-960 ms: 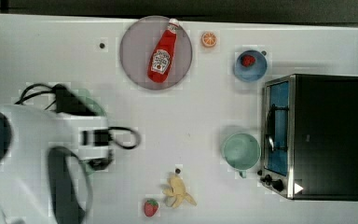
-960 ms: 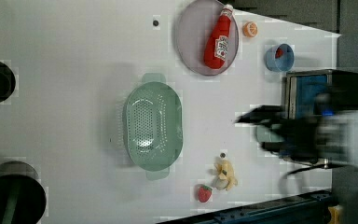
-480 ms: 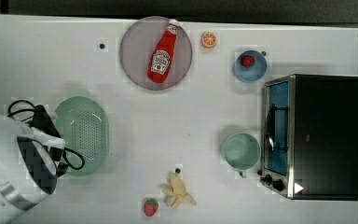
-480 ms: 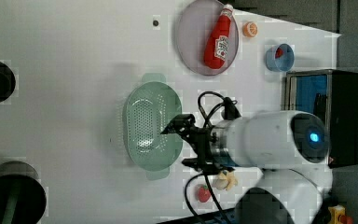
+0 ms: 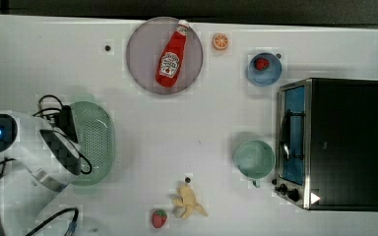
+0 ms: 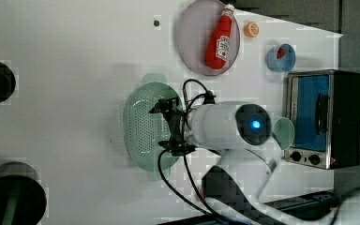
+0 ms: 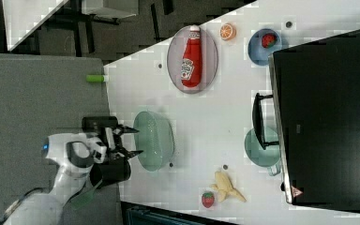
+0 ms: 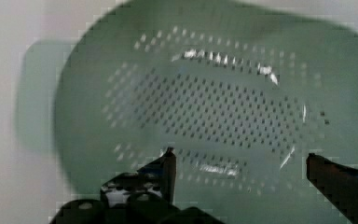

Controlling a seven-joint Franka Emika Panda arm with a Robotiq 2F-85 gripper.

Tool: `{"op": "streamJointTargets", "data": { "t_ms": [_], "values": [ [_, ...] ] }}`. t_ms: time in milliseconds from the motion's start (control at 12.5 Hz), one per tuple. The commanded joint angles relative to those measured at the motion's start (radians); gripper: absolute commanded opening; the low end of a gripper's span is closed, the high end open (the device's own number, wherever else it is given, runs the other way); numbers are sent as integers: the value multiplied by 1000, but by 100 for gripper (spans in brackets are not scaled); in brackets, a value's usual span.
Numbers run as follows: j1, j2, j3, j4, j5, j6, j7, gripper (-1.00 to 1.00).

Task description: Drag strainer left to right.

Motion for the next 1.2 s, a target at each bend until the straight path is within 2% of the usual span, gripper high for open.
{"op": "streamJointTargets", "data": {
  "t_ms": [80, 560, 1200],
  "values": [
    [-3, 56, -9, 0, -13, 87, 126, 100],
    [6, 123, -92, -7, -54, 123, 126, 100],
    [-14, 95, -160, -49, -67, 146, 122, 100]
  ]
}}
